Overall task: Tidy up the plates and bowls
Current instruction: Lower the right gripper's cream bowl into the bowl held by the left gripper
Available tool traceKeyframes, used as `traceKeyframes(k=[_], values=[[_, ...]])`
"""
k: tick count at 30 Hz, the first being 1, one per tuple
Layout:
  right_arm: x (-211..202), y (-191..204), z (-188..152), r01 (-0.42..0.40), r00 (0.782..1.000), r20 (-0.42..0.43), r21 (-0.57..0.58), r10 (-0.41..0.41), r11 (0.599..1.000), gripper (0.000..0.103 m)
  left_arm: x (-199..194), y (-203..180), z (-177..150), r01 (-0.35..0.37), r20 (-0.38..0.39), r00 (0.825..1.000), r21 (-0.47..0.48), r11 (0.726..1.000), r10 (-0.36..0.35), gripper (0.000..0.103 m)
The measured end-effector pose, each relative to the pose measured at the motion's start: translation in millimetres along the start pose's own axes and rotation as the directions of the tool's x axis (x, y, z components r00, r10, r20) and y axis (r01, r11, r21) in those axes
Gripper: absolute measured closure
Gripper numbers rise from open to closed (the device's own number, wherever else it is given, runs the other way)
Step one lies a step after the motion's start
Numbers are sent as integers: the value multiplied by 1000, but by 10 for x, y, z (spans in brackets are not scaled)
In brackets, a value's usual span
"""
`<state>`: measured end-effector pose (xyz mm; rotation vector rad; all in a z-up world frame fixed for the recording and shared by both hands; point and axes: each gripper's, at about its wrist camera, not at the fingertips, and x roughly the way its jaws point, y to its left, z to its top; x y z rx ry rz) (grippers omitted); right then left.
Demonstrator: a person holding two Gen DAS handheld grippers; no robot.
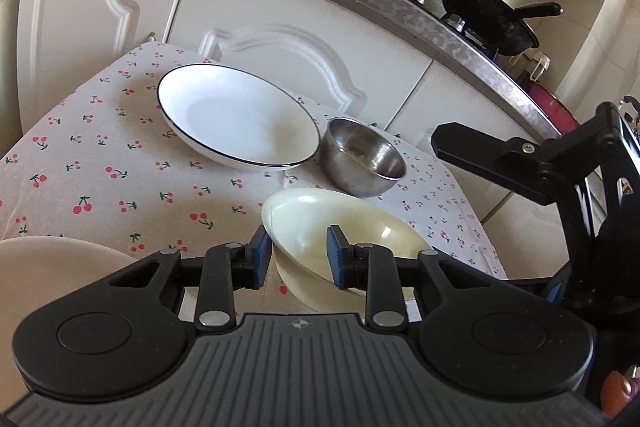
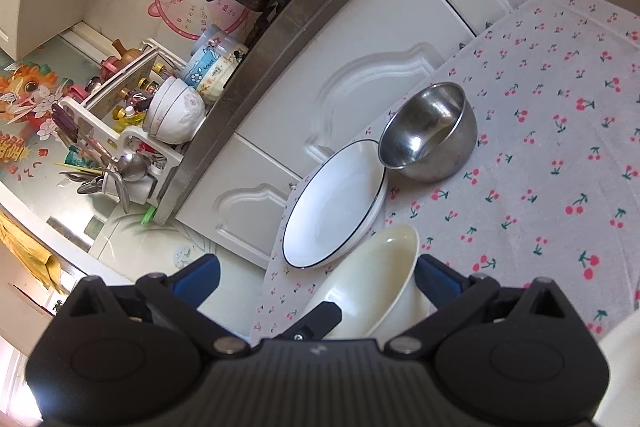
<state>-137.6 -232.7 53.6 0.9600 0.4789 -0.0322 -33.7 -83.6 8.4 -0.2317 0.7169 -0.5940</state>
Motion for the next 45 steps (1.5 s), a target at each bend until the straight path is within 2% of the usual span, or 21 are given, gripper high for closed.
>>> traceKeyframes(k=[19, 36, 45], values=[[-590, -33, 46, 0, 997, 73, -29, 2, 1000, 0, -304, -441, -178, 102, 24, 994, 71, 992, -104, 73], [-1250, -176, -25, 39, 989, 147, -46, -31, 998, 0, -376, -814, -452, 208, -23, 978, 160, 965, -207, 71], [-1524, -294, -135, 64, 983, 176, -36, -57, 997, 0, -306, -1008, -587, 234, -53, 972, 211, 949, -228, 70]])
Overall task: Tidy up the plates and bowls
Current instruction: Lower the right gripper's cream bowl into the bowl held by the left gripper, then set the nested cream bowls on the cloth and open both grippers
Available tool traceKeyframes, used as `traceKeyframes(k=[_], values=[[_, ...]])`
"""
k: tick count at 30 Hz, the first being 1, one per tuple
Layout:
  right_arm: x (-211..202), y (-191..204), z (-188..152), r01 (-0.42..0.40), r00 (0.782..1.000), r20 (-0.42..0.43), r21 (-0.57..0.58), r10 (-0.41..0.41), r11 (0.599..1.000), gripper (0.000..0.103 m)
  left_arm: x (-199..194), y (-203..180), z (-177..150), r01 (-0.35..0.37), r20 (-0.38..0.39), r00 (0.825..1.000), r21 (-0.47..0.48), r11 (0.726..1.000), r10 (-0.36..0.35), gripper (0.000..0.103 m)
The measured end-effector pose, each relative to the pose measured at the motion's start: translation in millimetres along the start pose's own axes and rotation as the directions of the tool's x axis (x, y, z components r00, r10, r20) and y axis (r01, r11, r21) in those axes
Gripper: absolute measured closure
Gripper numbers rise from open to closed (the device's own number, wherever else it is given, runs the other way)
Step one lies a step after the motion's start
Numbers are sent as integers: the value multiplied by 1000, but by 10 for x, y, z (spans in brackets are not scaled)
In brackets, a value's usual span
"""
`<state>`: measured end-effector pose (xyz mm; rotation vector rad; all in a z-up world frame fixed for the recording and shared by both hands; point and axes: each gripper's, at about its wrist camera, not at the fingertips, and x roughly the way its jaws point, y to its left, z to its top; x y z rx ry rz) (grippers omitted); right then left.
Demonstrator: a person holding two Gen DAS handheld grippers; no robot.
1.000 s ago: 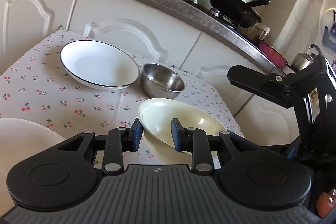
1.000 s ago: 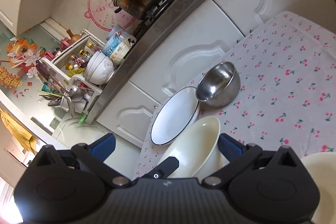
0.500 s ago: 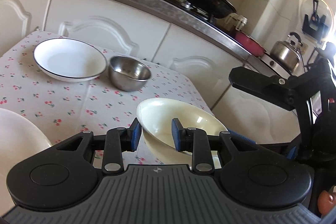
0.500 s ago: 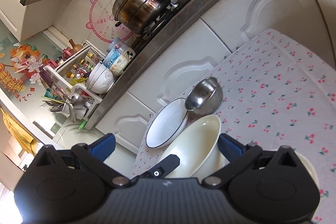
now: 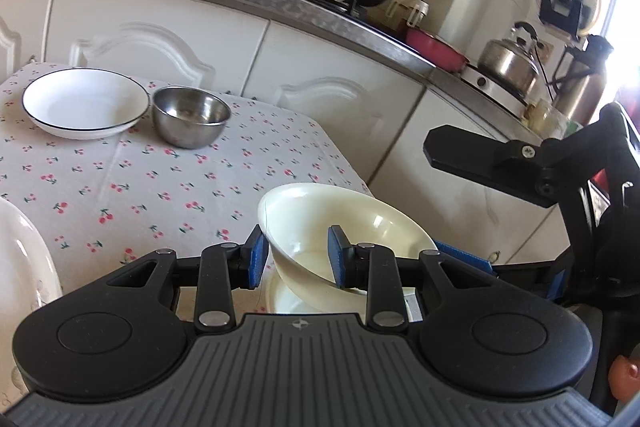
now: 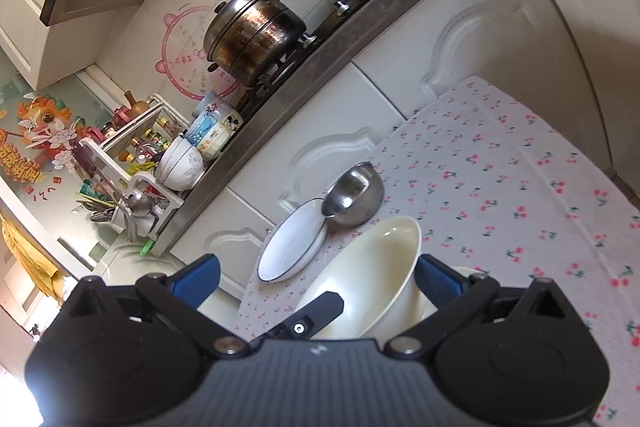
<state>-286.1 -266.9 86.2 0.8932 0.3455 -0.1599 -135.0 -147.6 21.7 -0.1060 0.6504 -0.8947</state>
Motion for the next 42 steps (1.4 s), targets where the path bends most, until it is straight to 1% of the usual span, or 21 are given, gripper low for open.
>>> traceKeyframes(k=[7, 13, 22, 31, 34, 38, 41, 42], values=[[-119, -112, -40, 15, 1000, 10, 12, -15, 1000, 0, 81, -61, -85, 7, -26, 1000, 30, 1000, -6, 70], [-139, -189, -78, 22, 1000, 9, 21, -23, 1000, 0, 121, -58, -148, 4, -56, 998, 54, 999, -2, 70], [-108, -233, -127, 41, 999, -13, 9, -40, 999, 0, 144, 7, -173, 2, -78, 997, 57, 998, 2, 70], [-85, -272, -174, 68, 997, -33, -1, -68, 998, 0, 191, -22, -161, 4, -88, 996, 56, 998, 1, 70], [-87, -301, -187, 85, 996, -38, 1, -85, 996, 0, 195, -6, -153, 8, -91, 996, 50, 999, -4, 66], [-121, -355, -190, 105, 994, -26, 12, -104, 994, 0, 176, 5, -129, 7, -84, 996, 37, 999, -3, 63], [-125, -461, -186, 116, 993, -25, 63, -115, 991, 0, 149, 47, -119, 1, -71, 997, 23, 1000, 0, 58], [-117, -494, -192, 114, 993, -30, 82, -112, 990, 0, 152, 58, -119, -5, -69, 998, 22, 1000, 7, 58]])
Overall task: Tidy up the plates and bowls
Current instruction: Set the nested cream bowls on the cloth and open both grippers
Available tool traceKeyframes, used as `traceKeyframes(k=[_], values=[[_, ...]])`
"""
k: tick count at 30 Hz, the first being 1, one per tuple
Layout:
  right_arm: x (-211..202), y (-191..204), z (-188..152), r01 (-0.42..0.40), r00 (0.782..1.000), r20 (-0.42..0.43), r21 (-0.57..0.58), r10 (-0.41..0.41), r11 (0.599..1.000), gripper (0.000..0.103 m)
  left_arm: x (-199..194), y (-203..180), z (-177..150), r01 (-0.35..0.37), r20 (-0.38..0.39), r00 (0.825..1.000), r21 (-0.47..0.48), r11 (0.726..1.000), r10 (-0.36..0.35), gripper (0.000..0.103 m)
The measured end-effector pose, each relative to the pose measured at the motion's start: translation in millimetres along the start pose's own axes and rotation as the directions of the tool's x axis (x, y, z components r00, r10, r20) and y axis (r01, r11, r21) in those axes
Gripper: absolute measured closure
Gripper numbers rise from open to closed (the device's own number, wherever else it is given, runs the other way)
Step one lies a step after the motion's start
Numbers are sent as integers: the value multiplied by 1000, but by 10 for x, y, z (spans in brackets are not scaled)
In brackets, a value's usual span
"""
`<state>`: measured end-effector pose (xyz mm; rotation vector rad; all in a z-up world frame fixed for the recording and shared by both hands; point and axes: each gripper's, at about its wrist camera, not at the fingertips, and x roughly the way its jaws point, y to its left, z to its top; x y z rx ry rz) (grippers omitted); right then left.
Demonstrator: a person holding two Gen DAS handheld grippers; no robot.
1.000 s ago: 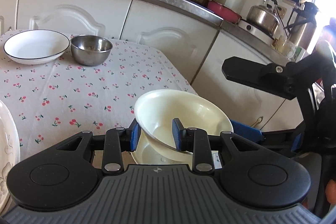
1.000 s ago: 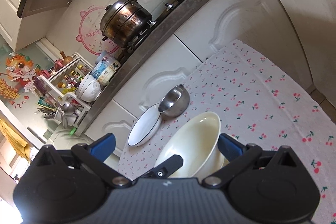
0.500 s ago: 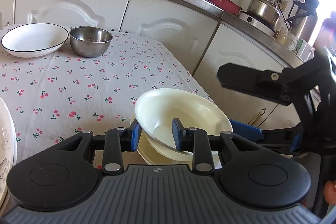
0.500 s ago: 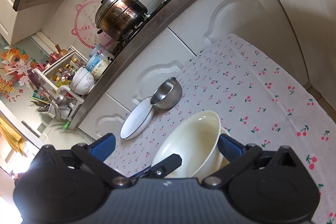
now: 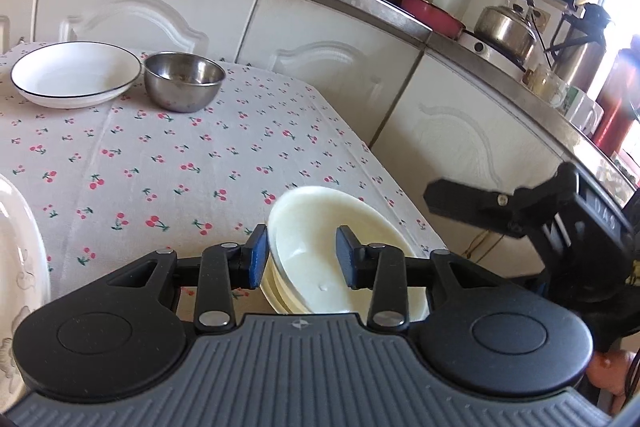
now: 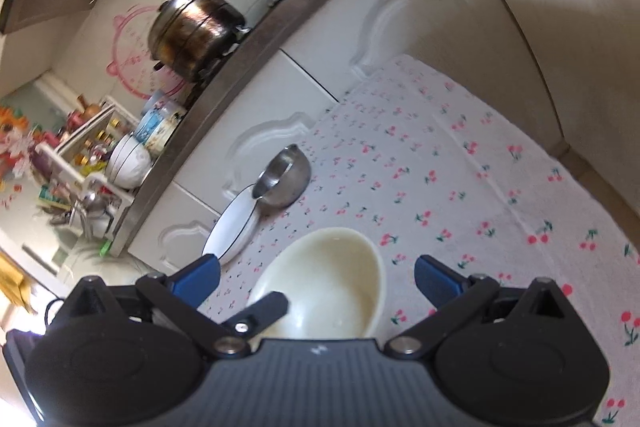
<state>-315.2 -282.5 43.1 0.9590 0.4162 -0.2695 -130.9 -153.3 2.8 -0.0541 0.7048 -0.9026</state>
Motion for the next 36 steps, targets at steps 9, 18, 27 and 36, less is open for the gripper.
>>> traceKeyframes(k=[9, 18, 27, 36], values=[[95, 49, -68, -52, 998, -39, 36, 54, 998, 0, 77, 92, -23, -22, -33, 999, -35, 999, 21, 53], [204, 60, -117, -29, 997, -65, 80, 34, 996, 0, 175, 8, -84, 40, -73, 996, -39, 998, -43, 51], [404, 112, 53, -15, 999, -41, 73, 18, 997, 0, 335, 20, 76, 21, -8, 1000, -85, 996, -22, 50], [665, 37, 281, -12, 1000, 5, 47, 12, 999, 0, 595, 66, 110, 27, -29, 999, -128, 991, -31, 54]])
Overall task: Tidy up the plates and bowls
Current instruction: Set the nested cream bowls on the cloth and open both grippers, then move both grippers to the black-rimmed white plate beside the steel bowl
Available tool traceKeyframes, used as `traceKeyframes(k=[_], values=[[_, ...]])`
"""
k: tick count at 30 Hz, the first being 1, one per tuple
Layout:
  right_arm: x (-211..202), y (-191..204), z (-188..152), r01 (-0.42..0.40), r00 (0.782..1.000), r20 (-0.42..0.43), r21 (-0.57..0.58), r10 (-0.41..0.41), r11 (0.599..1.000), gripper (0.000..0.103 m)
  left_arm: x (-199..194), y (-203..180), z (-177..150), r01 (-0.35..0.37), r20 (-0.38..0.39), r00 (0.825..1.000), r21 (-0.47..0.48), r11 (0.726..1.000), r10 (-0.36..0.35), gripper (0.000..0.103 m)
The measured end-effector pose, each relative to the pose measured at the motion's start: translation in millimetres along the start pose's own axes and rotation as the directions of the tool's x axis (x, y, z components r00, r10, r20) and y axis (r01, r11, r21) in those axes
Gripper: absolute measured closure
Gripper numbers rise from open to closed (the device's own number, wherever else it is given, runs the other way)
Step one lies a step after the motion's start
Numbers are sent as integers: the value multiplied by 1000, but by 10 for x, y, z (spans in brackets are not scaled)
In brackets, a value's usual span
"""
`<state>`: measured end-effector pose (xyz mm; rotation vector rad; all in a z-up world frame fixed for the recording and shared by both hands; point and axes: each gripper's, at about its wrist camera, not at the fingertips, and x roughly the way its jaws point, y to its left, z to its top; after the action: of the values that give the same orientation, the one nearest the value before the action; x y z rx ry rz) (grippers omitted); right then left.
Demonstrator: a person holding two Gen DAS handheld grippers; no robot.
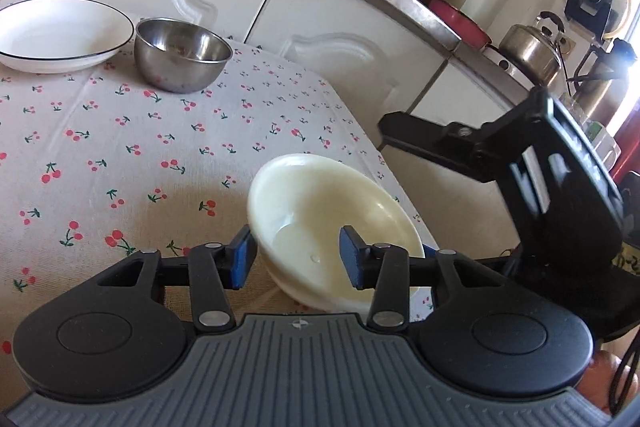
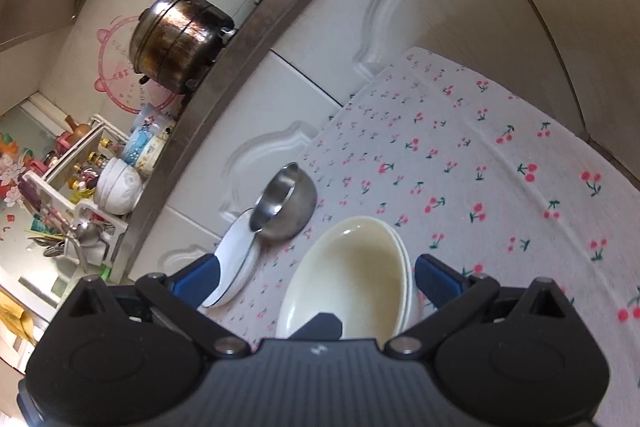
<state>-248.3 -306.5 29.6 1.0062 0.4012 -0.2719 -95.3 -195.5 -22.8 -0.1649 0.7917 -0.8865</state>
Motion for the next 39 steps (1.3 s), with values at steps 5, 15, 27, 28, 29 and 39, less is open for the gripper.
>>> traceKeyframes(k=[5, 15, 27, 28, 29, 39], values=[[49, -35, -39, 18, 1000, -12, -23, -18, 1000, 0, -137, 58, 37, -3, 22, 1000, -11, 1000, 3, 52], [-209, 679, 55, -26, 988, 141, -203, 56, 979, 0, -904, 468, 415, -104, 177, 978, -71, 992, 115, 26], [943, 1237, -331, -194, 979, -106, -204, 176, 959, 1, -1675, 1324, 676, -207, 289, 914, -274, 939, 286, 18], [1049, 1232, -363, -183, 980, -117, -190, 163, 964, 1, -1683, 1374, 695, -213, 290, 910, -289, 933, 298, 17], [1140, 1221, -387, -168, 981, -124, -176, 147, 970, 1, -1709, 1442, 699, -218, 288, 907, -305, 927, 308, 17], [1789, 1185, -430, -133, 985, -133, -140, 114, 981, 7, -1714, 1813, 603, -299, 231, 882, -400, 866, 411, 17]])
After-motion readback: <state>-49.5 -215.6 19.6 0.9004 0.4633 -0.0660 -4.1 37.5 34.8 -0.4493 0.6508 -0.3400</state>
